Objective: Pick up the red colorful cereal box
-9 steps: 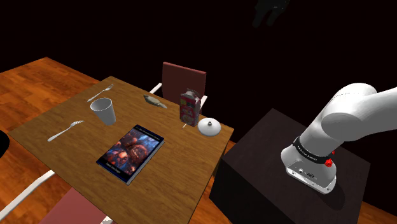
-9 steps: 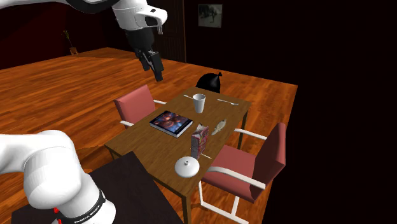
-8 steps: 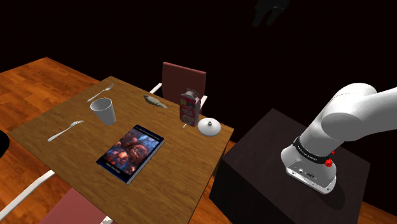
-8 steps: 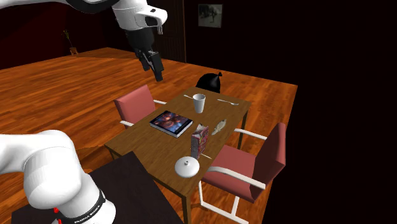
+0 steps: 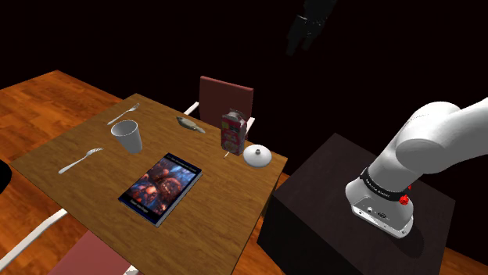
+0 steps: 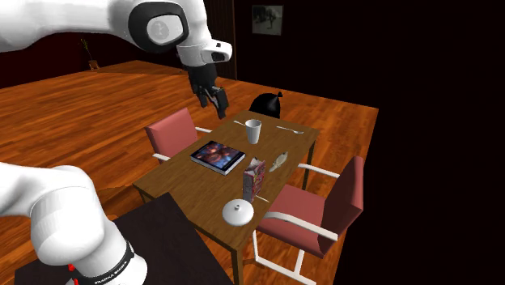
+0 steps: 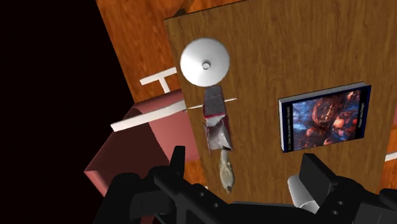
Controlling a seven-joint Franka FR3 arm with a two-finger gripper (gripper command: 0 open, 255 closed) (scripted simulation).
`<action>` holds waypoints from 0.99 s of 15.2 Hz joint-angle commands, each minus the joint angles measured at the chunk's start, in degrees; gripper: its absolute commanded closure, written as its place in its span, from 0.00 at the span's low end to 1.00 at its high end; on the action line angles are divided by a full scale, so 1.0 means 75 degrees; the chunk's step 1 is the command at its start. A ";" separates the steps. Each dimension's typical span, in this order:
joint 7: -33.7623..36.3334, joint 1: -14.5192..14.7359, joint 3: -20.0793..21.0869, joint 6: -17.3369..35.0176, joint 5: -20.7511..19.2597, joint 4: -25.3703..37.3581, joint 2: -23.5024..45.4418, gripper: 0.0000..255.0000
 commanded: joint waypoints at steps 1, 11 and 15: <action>-0.0085 0.0042 0.0090 0.0532 -0.0043 -0.0051 0.0473 0.00; -0.0460 0.0121 0.0403 0.2766 -0.0486 0.0126 0.2955 0.00; -0.0487 0.0125 0.0518 0.3501 -0.0815 0.0478 0.4076 0.00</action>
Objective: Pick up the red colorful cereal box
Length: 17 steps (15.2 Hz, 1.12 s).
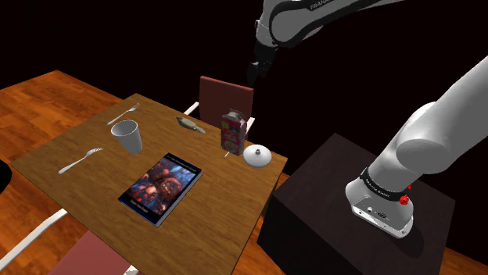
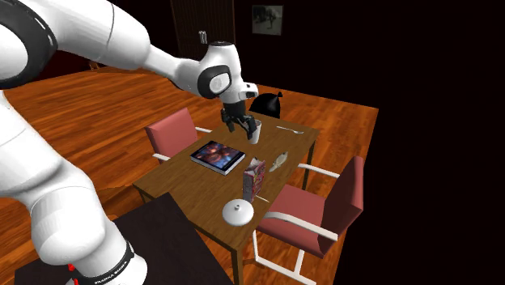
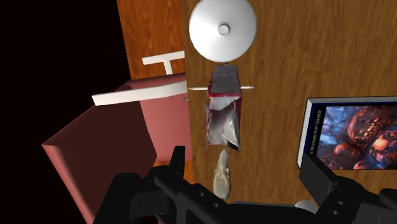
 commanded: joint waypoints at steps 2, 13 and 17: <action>0.0010 0.0008 0.0071 0.0580 -0.0297 0.0288 0.0893 0.00; 0.0261 0.0346 -0.0056 0.1688 -0.1637 0.2266 0.4129 0.00; 0.0314 0.0459 -0.0152 0.1912 -0.1843 0.2653 0.4761 0.00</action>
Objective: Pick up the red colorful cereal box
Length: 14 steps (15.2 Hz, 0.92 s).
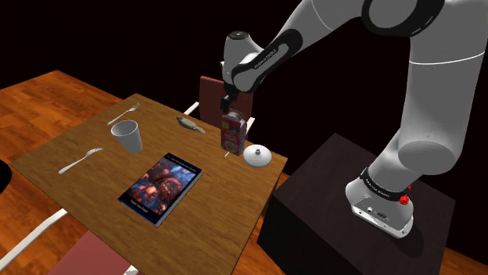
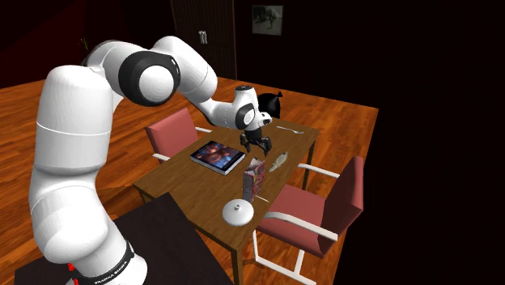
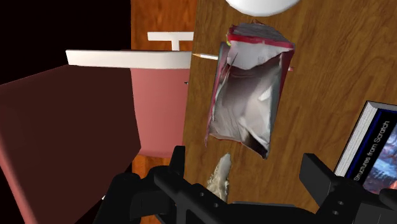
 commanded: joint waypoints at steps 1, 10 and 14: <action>0.0042 0.0033 -0.0039 0.0145 -0.0065 0.0060 0.0203 0.00; 0.0137 0.0084 -0.0116 0.0462 -0.0163 0.0076 0.0538 1.00; 0.0133 0.0081 -0.0116 0.0462 -0.0162 0.0075 0.0537 1.00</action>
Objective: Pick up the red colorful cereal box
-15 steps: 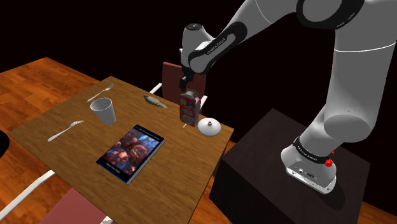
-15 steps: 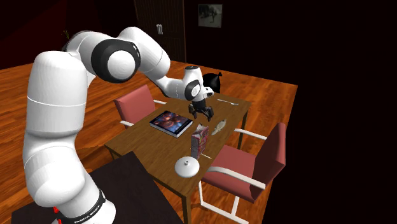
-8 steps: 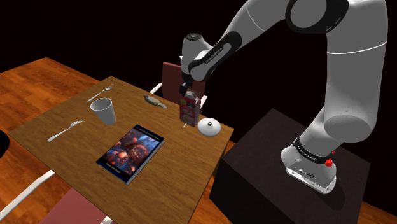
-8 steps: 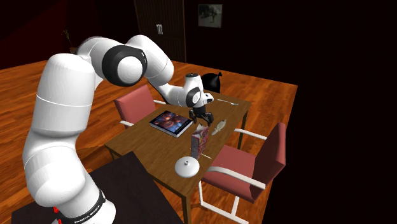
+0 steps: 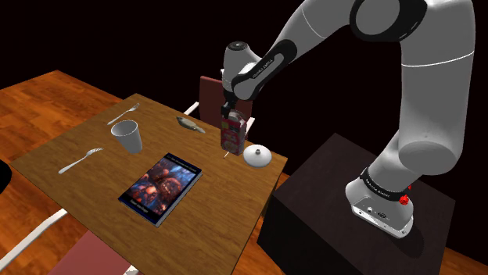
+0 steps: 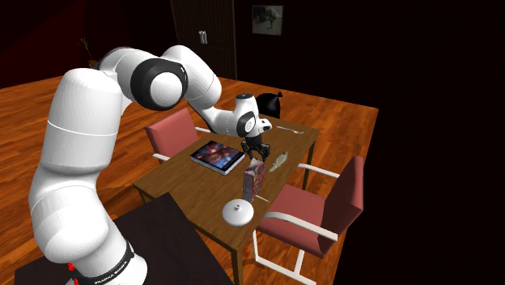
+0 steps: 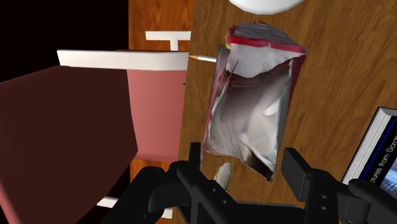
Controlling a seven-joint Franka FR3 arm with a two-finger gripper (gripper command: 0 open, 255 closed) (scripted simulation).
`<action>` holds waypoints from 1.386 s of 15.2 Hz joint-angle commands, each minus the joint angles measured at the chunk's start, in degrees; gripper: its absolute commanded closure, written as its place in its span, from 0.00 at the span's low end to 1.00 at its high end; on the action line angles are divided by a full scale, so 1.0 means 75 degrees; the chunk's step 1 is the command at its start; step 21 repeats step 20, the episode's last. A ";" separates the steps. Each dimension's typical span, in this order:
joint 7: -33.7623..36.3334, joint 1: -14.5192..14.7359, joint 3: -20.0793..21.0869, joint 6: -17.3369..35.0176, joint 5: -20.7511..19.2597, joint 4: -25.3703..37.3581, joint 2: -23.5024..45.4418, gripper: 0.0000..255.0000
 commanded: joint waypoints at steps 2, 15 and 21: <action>0.0003 0.0001 -0.0001 -0.0006 0.0001 -0.0010 0.0004 1.00; -0.0258 -0.0127 0.0193 -0.0891 0.0271 0.0020 -0.0859 1.00; -0.0327 -0.0153 0.0234 -0.1142 0.0345 0.0065 -0.1068 1.00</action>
